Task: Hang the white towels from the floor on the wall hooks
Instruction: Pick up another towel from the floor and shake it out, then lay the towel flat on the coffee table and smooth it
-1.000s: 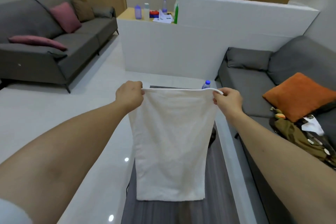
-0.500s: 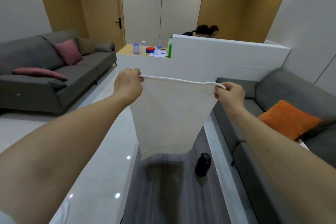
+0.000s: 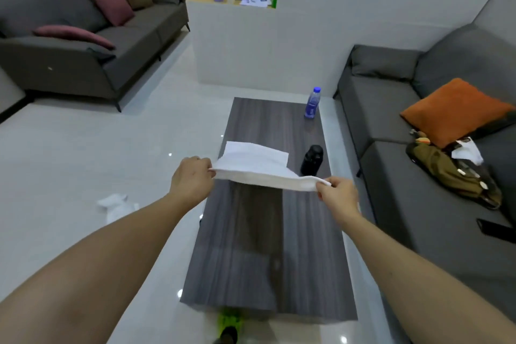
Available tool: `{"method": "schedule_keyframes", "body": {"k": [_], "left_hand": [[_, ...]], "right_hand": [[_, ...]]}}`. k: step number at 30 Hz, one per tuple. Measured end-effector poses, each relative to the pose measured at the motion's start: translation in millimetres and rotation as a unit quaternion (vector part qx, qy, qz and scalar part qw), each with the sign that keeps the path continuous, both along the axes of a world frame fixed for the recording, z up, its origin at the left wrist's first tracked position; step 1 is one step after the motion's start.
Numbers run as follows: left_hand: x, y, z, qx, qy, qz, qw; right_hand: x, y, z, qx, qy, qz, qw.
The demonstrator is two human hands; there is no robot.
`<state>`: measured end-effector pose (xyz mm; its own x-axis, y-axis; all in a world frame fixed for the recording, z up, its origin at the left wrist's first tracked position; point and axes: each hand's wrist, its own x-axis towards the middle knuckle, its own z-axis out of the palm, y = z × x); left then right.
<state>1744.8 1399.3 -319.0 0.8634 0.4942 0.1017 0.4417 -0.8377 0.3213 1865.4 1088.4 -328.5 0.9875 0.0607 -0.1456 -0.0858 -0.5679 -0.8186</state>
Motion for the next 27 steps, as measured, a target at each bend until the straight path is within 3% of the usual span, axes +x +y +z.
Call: {"method": "schedule_keyframes", "body": {"k": [6, 11, 27], "left_hand": [[-74, -38, -76, -0.020, 0.118, -0.014, 0.993], [-80, -37, -103, -0.044, 0.188, -0.006, 0.981], [116, 62, -183, -0.101, 0.209, -0.009, 0.973]], "right_hand": [[-74, -41, -75, -0.056, 0.099, 0.013, 0.993], [-77, -40, -97, -0.053, 0.127, 0.017, 0.990], [106, 66, -161, -0.121, 0.183, -0.031, 0.975]]}}
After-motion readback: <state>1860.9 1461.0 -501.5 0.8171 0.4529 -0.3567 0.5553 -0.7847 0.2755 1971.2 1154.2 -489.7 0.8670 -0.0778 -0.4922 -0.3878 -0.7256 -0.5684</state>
